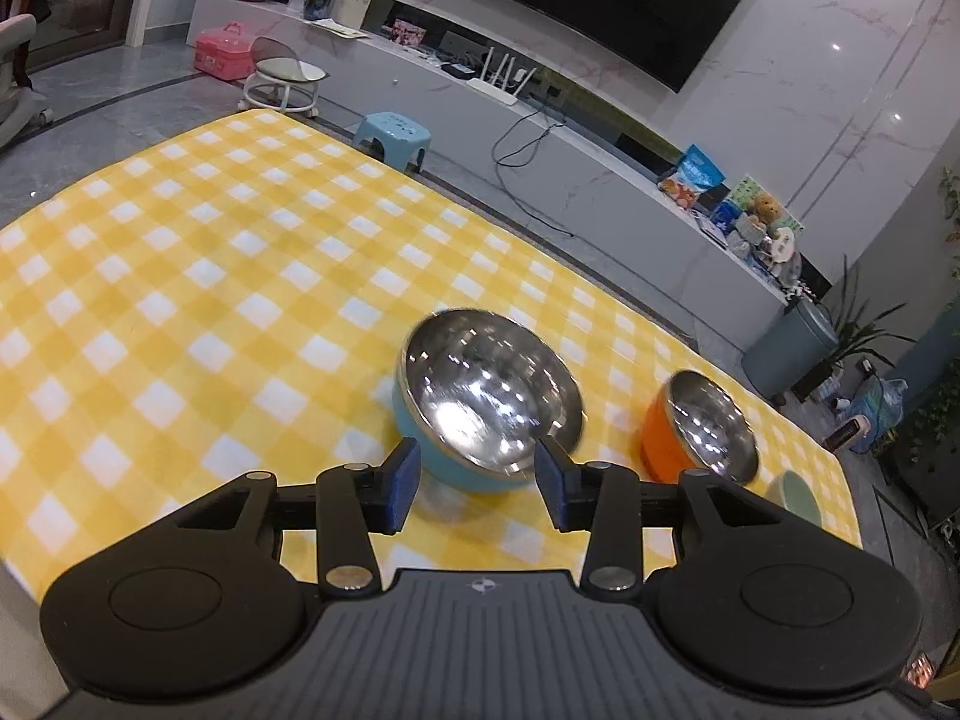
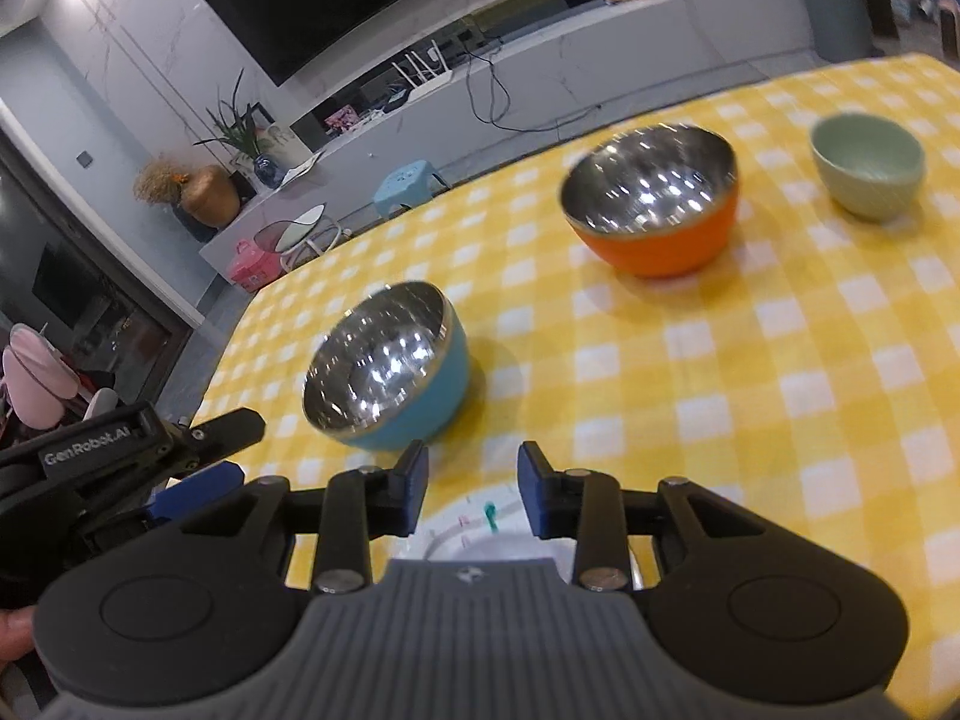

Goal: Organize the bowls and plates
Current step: 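Move both grippers to the rim of the blue steel bowl, then close both grippers on the blue bowl rim and lift it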

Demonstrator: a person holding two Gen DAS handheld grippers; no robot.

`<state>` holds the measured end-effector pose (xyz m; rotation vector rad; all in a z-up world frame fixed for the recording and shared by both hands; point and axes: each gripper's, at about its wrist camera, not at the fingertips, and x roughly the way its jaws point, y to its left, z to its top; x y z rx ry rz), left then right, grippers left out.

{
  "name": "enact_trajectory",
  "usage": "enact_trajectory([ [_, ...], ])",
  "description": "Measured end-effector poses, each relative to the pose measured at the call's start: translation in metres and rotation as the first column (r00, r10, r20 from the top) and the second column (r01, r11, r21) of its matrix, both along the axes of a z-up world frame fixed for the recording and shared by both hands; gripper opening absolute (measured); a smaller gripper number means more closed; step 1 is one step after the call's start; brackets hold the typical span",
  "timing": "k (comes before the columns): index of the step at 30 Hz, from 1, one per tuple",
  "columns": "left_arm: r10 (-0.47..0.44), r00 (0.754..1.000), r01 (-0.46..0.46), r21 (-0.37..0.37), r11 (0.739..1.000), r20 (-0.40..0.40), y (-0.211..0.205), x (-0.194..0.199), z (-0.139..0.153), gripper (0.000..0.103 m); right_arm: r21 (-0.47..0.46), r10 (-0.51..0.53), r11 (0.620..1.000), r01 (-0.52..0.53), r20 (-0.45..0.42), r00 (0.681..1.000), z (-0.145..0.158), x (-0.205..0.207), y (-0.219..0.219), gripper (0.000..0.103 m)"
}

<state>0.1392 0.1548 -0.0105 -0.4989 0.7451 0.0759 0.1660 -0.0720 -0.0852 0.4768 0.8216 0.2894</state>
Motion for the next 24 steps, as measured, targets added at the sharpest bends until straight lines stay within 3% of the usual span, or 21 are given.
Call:
enact_trajectory([
  [10,0.029,0.999,-0.028,0.029,0.999,-0.031,0.017,0.040,-0.027,0.050,-0.065,-0.022,0.998,0.022,0.001,1.000,-0.003,0.052,0.035,0.034],
  [13,0.030,0.999,-0.029,0.029,0.999,-0.021,0.022,0.050,-0.035,0.054,-0.100,-0.030,0.995,0.030,-0.002,1.000,-0.007,0.067,0.046,0.041],
  [16,0.018,1.000,-0.018,0.024,1.000,-0.003,0.024,0.057,-0.042,0.057,-0.136,-0.019,0.991,0.018,-0.008,1.000,-0.012,0.080,0.058,0.042],
  [24,0.004,1.000,-0.004,-0.006,1.000,-0.010,0.030,0.066,-0.060,0.056,-0.160,0.002,0.987,-0.008,-0.040,0.999,-0.030,0.096,0.069,0.040],
])
